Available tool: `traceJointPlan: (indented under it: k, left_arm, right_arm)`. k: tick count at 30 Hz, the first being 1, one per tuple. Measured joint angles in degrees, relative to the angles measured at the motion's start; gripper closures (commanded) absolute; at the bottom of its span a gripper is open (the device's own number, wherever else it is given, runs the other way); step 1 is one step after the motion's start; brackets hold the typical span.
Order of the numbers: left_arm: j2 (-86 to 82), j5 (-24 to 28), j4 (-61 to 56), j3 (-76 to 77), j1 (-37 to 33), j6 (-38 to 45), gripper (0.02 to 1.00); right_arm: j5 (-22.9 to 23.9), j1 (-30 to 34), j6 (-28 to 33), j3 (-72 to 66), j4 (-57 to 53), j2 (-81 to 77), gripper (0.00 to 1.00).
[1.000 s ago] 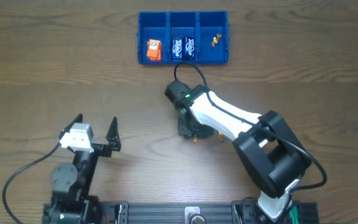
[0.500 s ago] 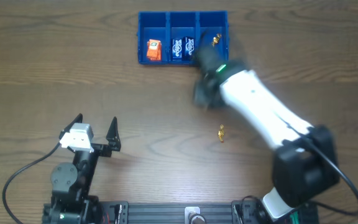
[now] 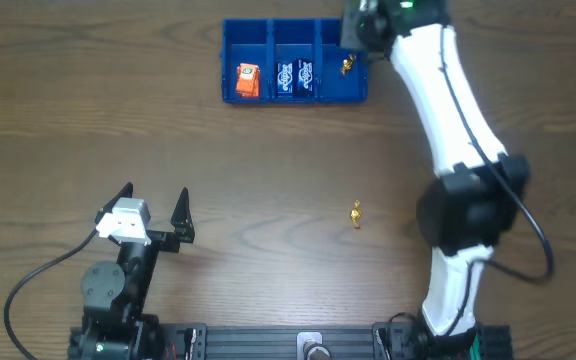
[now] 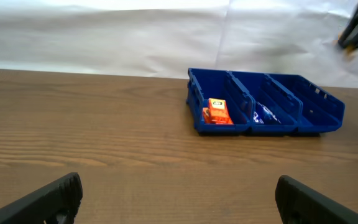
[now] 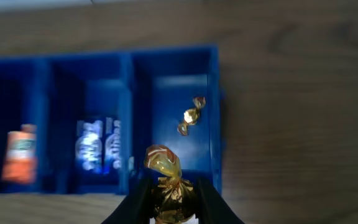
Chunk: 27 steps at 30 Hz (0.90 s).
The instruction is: Sort Candies Into Trays
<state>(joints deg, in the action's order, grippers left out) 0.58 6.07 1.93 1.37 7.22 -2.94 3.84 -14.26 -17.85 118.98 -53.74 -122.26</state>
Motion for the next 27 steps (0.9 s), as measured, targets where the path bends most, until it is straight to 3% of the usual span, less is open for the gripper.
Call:
traceJointPlan:
  k: [2, 9, 11, 19, 27]
  left_arm:
    - [0.0, 0.0, 0.0, 0.0, 0.0, 0.0, 0.02]
    - [0.0, 0.0, 0.0, 0.0, 0.0, 0.0, 0.02]
    - [0.0, 0.0, 0.0, 0.0, 0.0, 0.0, 0.02]
    - [0.0, 0.0, 0.0, 0.0, 0.0, 0.0, 0.02]
    - [0.0, 0.0, 0.0, 0.0, 0.0, 0.0, 0.02]
  right_arm:
    - [0.0, 0.0, 0.5, 0.0, 1.6, -3.2, 0.787]
    - [0.0, 0.0, 2.4, 0.0, 5.0, -6.7, 0.443]
    - [0.0, 0.0, 2.3, 0.0, 5.1, -6.7, 0.395]
    - [0.0, 0.0, 2.8, -2.2, 1.9, -1.0, 0.375]
    - [0.0, -2.4, 1.4, -26.6, -3.1, 33.0, 0.34]
